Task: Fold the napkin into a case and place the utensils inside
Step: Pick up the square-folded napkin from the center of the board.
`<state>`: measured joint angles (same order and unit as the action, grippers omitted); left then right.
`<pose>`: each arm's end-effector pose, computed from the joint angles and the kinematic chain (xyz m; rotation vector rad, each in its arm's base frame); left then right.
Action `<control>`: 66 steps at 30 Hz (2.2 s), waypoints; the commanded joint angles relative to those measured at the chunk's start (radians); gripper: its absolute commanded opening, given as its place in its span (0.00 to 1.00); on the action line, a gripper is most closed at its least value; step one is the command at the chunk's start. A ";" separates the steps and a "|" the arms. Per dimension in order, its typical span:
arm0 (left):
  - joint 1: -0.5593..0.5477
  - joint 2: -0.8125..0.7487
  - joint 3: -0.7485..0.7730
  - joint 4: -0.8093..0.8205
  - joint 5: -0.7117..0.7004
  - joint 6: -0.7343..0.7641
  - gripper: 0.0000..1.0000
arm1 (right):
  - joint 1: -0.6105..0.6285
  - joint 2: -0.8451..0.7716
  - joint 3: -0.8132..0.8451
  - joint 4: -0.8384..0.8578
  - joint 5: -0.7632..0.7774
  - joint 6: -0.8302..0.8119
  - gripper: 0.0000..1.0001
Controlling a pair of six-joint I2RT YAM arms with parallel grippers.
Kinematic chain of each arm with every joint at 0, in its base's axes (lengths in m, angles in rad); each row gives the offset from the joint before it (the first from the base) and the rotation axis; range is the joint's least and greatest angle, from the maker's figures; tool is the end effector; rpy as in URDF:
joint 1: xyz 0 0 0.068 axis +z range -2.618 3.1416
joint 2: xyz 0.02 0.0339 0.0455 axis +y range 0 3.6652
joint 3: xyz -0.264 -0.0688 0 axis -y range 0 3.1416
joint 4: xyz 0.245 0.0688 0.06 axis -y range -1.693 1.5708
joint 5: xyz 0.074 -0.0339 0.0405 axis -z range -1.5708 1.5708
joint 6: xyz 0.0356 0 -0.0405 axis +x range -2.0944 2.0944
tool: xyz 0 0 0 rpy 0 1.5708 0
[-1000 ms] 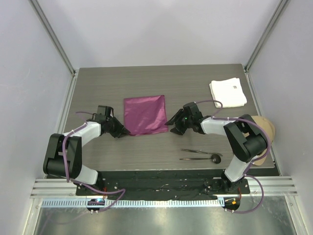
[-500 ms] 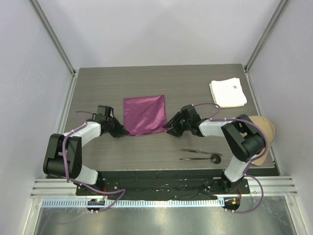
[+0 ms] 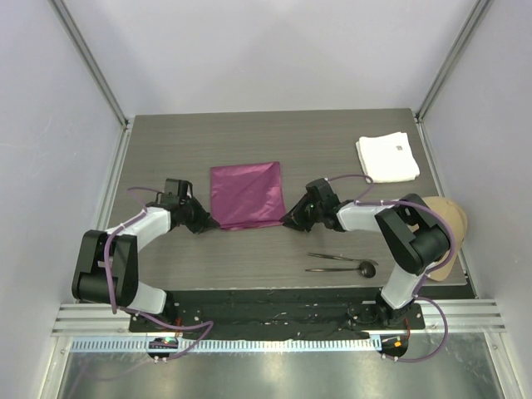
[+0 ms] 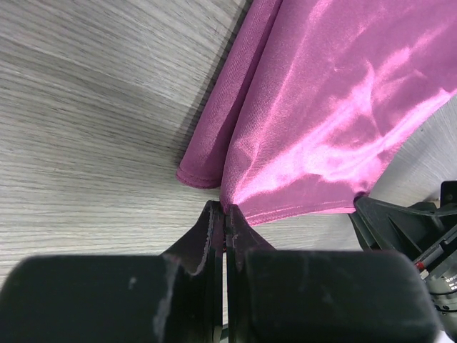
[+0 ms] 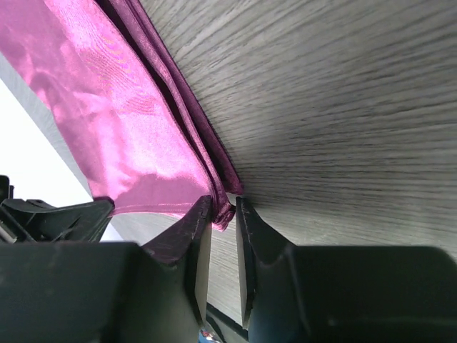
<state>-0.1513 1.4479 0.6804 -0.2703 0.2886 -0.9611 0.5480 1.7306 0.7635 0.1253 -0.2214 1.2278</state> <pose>0.2560 -0.0493 0.1554 -0.9815 2.5666 -0.7346 0.2716 0.1749 0.1254 0.7856 2.5622 0.9803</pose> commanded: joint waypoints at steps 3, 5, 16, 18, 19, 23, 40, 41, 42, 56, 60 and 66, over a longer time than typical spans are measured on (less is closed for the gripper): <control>-0.004 -0.034 0.028 -0.007 0.001 0.025 0.01 | 0.006 -0.029 0.026 -0.118 0.068 -0.057 0.23; -0.004 -0.035 0.028 -0.009 0.003 0.027 0.00 | 0.006 -0.039 0.025 -0.118 0.070 -0.068 0.24; -0.005 -0.035 0.022 -0.004 0.011 0.028 0.00 | 0.004 -0.042 0.039 -0.113 0.045 -0.085 0.29; -0.004 -0.037 0.022 -0.004 0.012 0.030 0.00 | 0.004 -0.043 0.039 -0.113 0.045 -0.083 0.25; -0.004 -0.038 0.021 -0.004 0.011 0.030 0.00 | 0.004 -0.043 0.039 -0.113 0.047 -0.085 0.22; -0.005 -0.046 0.021 -0.006 0.012 0.030 0.00 | 0.006 -0.048 0.043 -0.115 0.036 -0.091 0.15; -0.004 -0.061 0.021 -0.010 0.012 0.033 0.00 | 0.004 -0.059 0.066 -0.118 0.011 -0.111 0.24; -0.004 -0.061 0.019 -0.009 0.012 0.033 0.00 | 0.003 -0.060 0.068 -0.119 0.011 -0.111 0.22; -0.005 -0.063 0.019 -0.007 0.012 0.033 0.00 | 0.004 -0.063 0.069 -0.118 0.011 -0.111 0.22; -0.005 -0.063 0.019 0.002 0.023 0.032 0.00 | -0.005 -0.071 0.102 -0.168 -0.019 -0.103 0.11; -0.005 -0.067 0.025 0.002 0.029 0.032 0.00 | -0.008 -0.072 0.137 -0.199 -0.024 -0.114 0.11; -0.005 -0.084 0.050 -0.015 0.029 0.032 0.00 | -0.017 -0.074 0.171 -0.213 -0.044 -0.123 0.12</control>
<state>-0.1555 1.4010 0.6842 -0.2859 0.3000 -0.9382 0.5404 1.7058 0.8848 -0.0776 -0.2478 1.1225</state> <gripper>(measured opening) 0.037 0.143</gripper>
